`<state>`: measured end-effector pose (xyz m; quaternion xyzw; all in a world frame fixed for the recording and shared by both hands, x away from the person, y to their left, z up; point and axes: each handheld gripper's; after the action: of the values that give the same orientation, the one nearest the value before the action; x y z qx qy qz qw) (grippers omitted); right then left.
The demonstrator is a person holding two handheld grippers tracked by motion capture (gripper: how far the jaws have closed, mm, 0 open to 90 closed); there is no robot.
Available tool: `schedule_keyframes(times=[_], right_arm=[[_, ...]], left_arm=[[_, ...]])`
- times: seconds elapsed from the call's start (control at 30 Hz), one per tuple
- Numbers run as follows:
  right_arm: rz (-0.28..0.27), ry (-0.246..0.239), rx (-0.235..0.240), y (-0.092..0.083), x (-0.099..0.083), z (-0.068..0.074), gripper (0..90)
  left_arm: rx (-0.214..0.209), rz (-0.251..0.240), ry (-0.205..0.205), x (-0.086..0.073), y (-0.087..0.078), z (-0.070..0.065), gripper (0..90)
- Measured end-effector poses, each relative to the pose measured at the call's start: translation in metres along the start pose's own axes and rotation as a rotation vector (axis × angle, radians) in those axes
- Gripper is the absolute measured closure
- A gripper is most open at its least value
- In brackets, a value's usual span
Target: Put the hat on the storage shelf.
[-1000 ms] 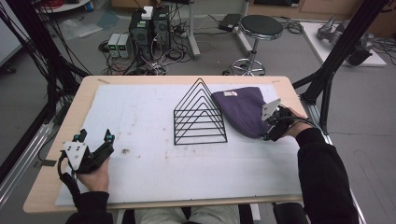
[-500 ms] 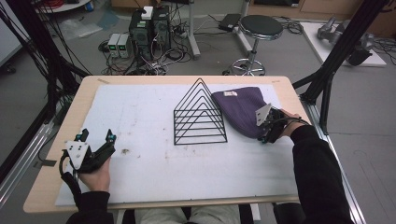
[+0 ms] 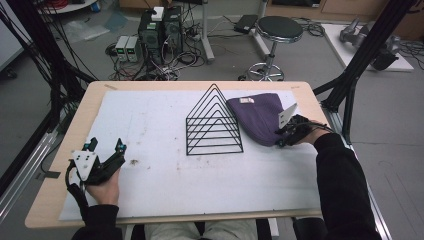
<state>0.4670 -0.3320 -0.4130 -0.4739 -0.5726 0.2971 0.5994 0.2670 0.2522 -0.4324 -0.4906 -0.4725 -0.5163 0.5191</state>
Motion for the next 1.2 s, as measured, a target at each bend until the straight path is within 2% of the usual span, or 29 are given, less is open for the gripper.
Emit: schedule_keyframes(times=[0.07, 0.17, 0.23, 0.27, 0.33, 0.5, 1.03, 1.2], right_arm=[[0.001, 0.007, -0.011, 0.0, 0.001, 0.002, 66.4], [0.006, -0.009, -0.039, -0.004, 0.004, 0.006, 76.9], [-0.003, 0.029, -0.056, -0.007, 0.005, 0.007, 78.8], [-0.003, 0.029, -0.056, -0.007, 0.005, 0.007, 78.8], [-0.014, 0.075, -0.038, -0.007, 0.005, 0.007, 79.7], [-0.022, 0.068, -0.043, -0.009, 0.006, 0.008, 80.0], [-0.108, 0.11, -0.072, -0.026, 0.006, 0.008, 79.9], [-0.127, 0.115, -0.067, -0.03, 0.008, 0.009, 79.8]], left_arm=[[0.0, 0.004, 0.0, 0.0, -0.001, 0.0, 22.6], [0.005, -0.002, -0.003, 0.0, -0.001, 0.002, 22.8], [0.005, 0.0, -0.007, 0.0, -0.001, 0.002, 22.9], [0.004, -0.001, -0.008, 0.0, -0.002, 0.002, 22.9], [0.006, -0.005, -0.009, 0.0, -0.003, 0.002, 23.2], [0.008, -0.003, -0.011, 0.0, -0.003, 0.004, 23.2], [0.008, -0.003, -0.01, 0.0, -0.003, 0.003, 23.3], [0.004, -0.002, -0.01, 0.0, -0.003, 0.003, 23.3]])
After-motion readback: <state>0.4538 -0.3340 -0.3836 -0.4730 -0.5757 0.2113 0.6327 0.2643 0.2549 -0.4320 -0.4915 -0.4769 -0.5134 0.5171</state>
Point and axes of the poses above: each handheld gripper's, and its own axes: y roughly forward along the jaws, x roughly out of its top, z roughly to its left, and after that the axes turned 5 degrees about y, right-handed
